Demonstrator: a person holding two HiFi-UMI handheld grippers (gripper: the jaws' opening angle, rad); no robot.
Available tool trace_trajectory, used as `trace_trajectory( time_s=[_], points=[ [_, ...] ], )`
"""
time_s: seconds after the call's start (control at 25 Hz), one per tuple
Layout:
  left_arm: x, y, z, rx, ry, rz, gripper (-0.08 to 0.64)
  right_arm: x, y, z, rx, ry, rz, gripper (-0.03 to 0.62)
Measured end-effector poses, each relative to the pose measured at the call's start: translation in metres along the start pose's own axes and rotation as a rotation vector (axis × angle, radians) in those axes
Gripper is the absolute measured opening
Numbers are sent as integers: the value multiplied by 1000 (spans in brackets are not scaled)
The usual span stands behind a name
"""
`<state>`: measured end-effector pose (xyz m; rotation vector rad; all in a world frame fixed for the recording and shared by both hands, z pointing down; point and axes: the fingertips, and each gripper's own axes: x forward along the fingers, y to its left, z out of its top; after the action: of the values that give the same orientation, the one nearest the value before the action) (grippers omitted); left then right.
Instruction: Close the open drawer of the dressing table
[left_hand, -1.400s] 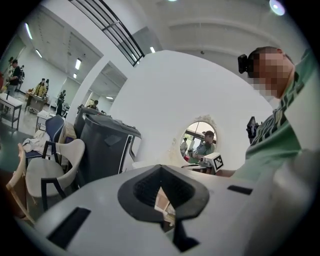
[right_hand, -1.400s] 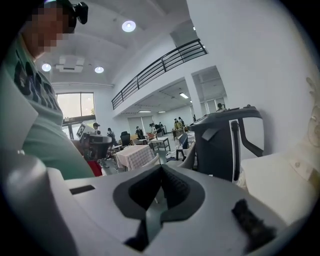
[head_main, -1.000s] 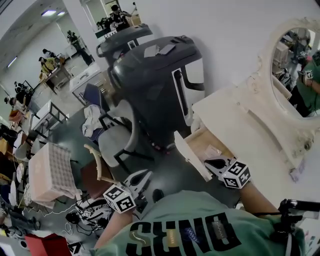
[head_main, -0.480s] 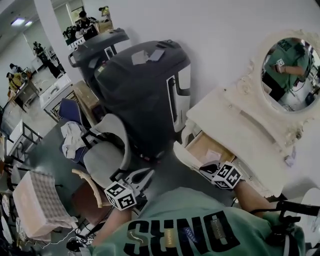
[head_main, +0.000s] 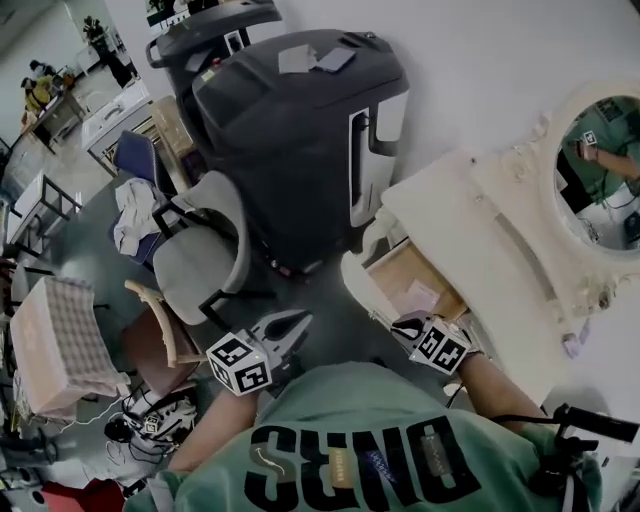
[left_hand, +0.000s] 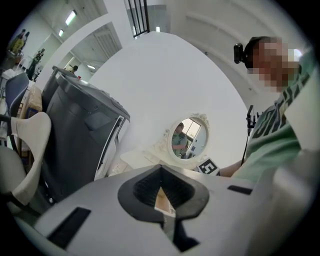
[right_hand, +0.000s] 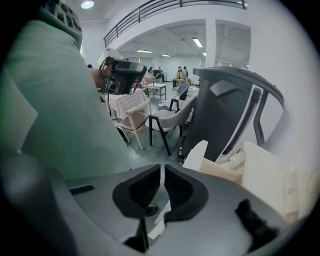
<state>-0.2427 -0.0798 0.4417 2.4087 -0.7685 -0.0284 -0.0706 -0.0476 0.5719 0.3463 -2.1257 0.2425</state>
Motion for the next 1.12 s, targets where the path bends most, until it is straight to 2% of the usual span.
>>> trace_trajectory(
  time_s=[0.12, 0.24, 0.6, 0.8, 0.96, 1.12],
  points=[
    [13, 0, -16, -26, 33, 35, 8, 21, -9, -9, -76, 51, 48, 23],
    [14, 2, -34, -58, 59, 60, 6, 53, -6, -27, -192, 160, 87, 109],
    [10, 25, -64, -123, 128, 62, 6, 138, -20, -44, -662, 475, -16, 138],
    [4, 40, -72, -165, 128, 66, 6, 169, -18, -67, -904, 641, -2, 147],
    [-2, 47, -79, -191, 122, 74, 8, 181, -25, -85, -1010, 753, -14, 152],
    [-7, 51, -86, -210, 123, 80, 6, 188, -31, -96, -1031, 824, 1, 152]
  ],
)
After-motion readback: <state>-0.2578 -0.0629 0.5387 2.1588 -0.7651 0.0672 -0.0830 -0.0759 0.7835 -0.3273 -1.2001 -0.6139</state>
